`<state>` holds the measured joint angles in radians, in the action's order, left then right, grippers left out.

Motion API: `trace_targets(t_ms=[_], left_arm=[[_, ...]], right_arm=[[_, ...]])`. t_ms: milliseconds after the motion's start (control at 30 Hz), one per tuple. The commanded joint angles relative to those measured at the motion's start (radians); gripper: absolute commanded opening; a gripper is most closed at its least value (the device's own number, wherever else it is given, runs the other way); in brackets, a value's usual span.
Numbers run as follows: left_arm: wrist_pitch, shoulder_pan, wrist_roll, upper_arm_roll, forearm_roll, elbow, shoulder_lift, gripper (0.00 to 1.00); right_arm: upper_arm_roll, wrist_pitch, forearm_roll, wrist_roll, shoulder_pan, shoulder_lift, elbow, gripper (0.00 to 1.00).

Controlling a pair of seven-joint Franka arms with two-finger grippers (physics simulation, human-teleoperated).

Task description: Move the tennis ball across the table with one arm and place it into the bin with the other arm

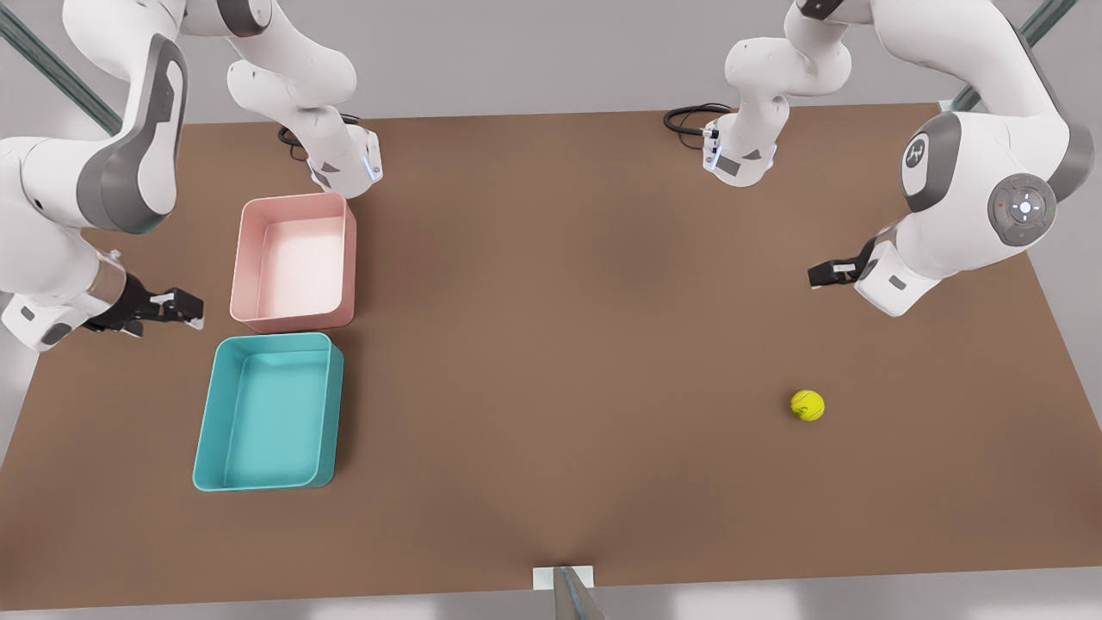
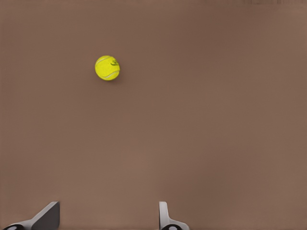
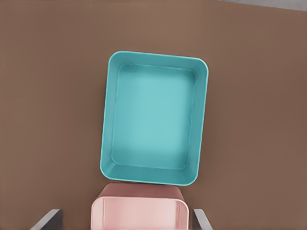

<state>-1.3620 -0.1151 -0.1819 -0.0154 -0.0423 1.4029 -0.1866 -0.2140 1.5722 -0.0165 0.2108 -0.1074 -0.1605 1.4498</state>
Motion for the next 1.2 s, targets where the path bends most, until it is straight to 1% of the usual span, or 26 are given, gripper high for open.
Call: trace_targets(t_ms=[0,67,100,133,167,200,233,267,300,333,367,400,467,500,533,633,667,767,800,867,967,1067,1167], left_arm=[[-0.005,0.000,-0.028,0.000,0.001,0.001,0.001,1.00],[-0.005,0.000,-0.025,0.000,0.001,0.001,-0.002,1.00],[-0.017,0.003,-0.025,-0.001,0.004,-0.004,-0.045,0.90],[-0.043,0.050,0.036,-0.001,0.006,-0.015,-0.097,0.56],[-0.051,0.071,0.141,-0.001,0.007,-0.042,-0.149,0.27],[-0.055,0.091,0.202,-0.001,0.006,-0.111,-0.235,0.21],[-0.098,0.100,0.323,-0.001,0.007,-0.148,-0.295,0.21],[-0.195,0.123,0.523,-0.001,0.004,-0.142,-0.327,0.21],[-0.259,0.137,0.832,-0.001,0.004,-0.142,-0.367,0.21],[-0.304,0.166,1.048,-0.001,-0.014,-0.124,-0.395,0.21],[-0.400,0.180,1.342,-0.001,-0.021,-0.056,-0.399,0.21],[-0.449,0.183,1.575,-0.011,-0.008,-0.018,-0.410,0.21],[-0.512,0.218,2.039,-0.023,-0.005,0.004,-0.481,0.21],[-0.596,0.218,2.157,-0.023,0.036,0.071,-0.481,0.21],[-0.658,0.224,2.234,-0.023,0.041,0.093,-0.479,0.21],[-0.736,0.222,2.242,-0.028,0.058,0.125,-0.479,0.21],[-0.767,0.222,2.214,-0.028,0.124,0.126,-0.479,0.21],[-0.822,0.215,2.121,-0.026,0.140,0.148,-0.481,0.21],[-0.825,0.215,2.040,-0.021,0.160,0.168,-0.482,0.21],[-0.824,0.212,2.012,-0.018,0.162,0.183,-0.484,0.21],[-0.867,0.216,1.974,-0.018,0.197,0.185,-0.525,0.21],[-0.865,0.215,1.882,-0.018,0.222,0.205,-0.528,0.21],[-0.901,0.212,1.917,-0.018,0.271,0.203,-0.551,0.21]], right_arm=[[-0.001,0.009,0.000,-0.030,0.002,0.001,0.000,1.00],[-0.001,0.009,0.000,-0.037,0.000,-0.001,-0.003,1.00],[-0.001,0.009,0.000,-0.037,0.002,0.001,-0.003,1.00],[-0.002,0.009,0.000,-0.037,0.000,0.001,-0.003,1.00],[-0.001,0.009,0.000,-0.037,0.000,0.001,-0.003,1.00],[-0.001,0.009,0.001,-0.037,-0.005,0.001,-0.003,1.00],[0.002,-0.012,0.001,-0.037,-0.014,-0.001,0.000,1.00],[0.004,-0.017,0.001,-0.039,-0.023,-0.001,0.000,1.00],[0.002,-0.017,0.001,-0.039,-0.025,-0.001,0.000,1.00],[0.004,-0.017,0.001,-0.039,-0.025,-0.001,0.000,1.00],[0.002,-0.017,0.001,-0.039,-0.023,-0.001,-0.002,1.00],[0.002,-0.015,0.001,-0.039,-0.023,-0.001,-0.002,1.00],[0.002,-0.017,0.001,-0.039,-0.023,-0.001,-0.002,1.00],[0.002,-0.017,0.001,-0.039,-0.023,-0.001,-0.002,1.00],[0.002,-0.017,0.001,-0.039,-0.023,-0.001,-0.003,1.00],[0.004,-0.017,0.001,-0.039,-0.023,-0.002,-0.002,1.00],[0.002,-0.017,0.001,-0.039,-0.023,-0.007,-0.003,1.00],[0.002,-0.017,0.001,-0.039,-0.023,-0.007,-0.002,1.00],[0.002,-0.021,0.001,-0.037,-0.023,-0.007,-0.002,1.00],[0.002,-0.021,0.001,-0.039,-0.025,-0.008,-0.003,1.00],[0.001,-0.021,0.001,-0.039,-0.025,-0.008,-0.005,1.00],[0.001,-0.021,0.001,-0.039,-0.021,-0.008,-0.005,1.00],[-0.002,-0.021,0.001,-0.039,-0.020,-0.008,-0.006,1.00]])
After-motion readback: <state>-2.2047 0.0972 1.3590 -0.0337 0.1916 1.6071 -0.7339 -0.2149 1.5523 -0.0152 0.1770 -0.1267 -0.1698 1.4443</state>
